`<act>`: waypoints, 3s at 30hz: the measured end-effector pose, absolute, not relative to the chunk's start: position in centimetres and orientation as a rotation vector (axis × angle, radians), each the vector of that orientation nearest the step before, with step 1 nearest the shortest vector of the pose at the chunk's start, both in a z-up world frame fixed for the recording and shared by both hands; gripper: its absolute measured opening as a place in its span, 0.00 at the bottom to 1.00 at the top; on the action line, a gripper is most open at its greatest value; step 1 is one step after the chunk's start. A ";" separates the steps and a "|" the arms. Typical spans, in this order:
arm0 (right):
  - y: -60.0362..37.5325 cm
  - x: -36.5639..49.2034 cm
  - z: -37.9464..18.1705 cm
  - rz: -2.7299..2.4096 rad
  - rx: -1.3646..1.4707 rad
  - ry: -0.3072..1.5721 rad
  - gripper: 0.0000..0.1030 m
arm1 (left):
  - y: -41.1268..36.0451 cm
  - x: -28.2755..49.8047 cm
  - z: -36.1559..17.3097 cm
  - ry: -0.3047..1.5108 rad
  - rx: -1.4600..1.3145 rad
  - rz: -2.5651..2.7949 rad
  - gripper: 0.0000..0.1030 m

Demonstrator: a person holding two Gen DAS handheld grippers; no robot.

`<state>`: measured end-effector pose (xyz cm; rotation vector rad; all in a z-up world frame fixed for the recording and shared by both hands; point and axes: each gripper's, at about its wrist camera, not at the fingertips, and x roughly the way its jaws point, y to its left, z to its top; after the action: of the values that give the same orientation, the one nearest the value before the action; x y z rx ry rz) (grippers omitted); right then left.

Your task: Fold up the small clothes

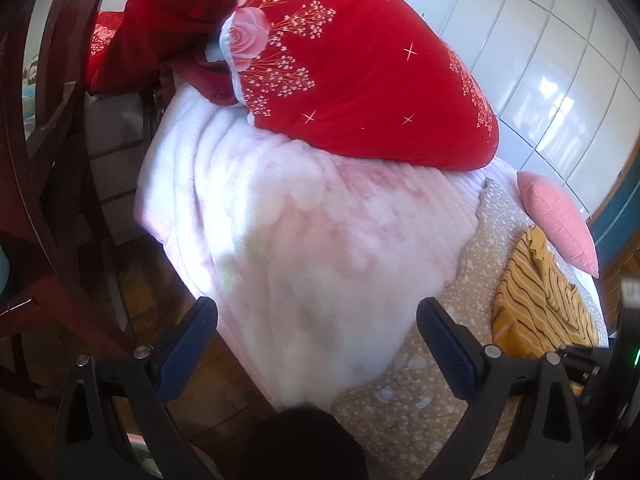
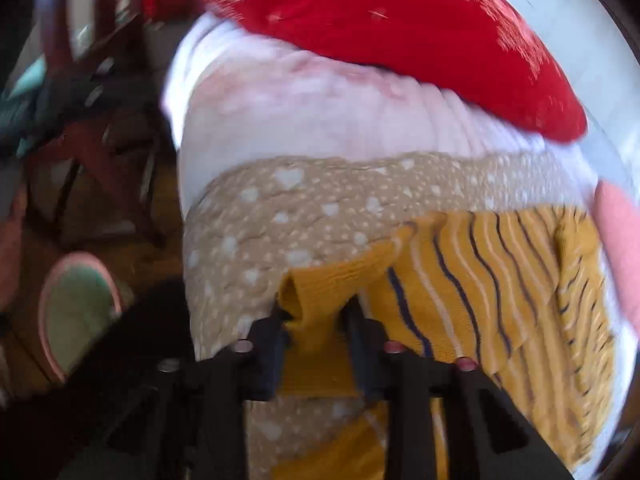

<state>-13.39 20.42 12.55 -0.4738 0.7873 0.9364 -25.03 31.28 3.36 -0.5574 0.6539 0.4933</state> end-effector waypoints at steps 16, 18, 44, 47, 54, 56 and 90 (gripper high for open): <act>25.4 -6.3 29.3 0.944 -0.215 0.472 0.07 | 30.5 -24.6 4.0 0.649 -0.527 0.479 0.97; 22.8 -3.9 28.8 0.886 -0.173 0.504 0.07 | 30.0 -24.1 4.3 0.647 -0.506 0.463 0.97; -24.8 12.6 5.3 0.054 0.469 0.924 0.43 | 15.6 -14.3 6.1 0.759 -0.321 0.074 0.97; -26.7 9.5 5.8 0.088 0.542 0.904 0.47 | 14.3 -13.3 5.3 0.789 -0.327 0.005 0.97; -26.4 -0.4 3.6 0.200 0.607 0.929 0.47 | 12.3 -11.4 2.7 0.865 -0.356 -0.094 0.97; -26.1 -3.2 2.7 0.211 0.619 0.923 0.48 | 11.7 -10.9 2.1 0.886 -0.350 -0.118 0.97; -23.3 -13.8 -2.7 0.292 0.744 0.630 0.56 | 7.1 -10.0 -1.5 0.802 -0.104 -0.078 1.00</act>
<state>-13.84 -23.31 -2.74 0.7445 0.6298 0.2917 -10.01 7.06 -1.53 -0.1044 0.8020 -0.0782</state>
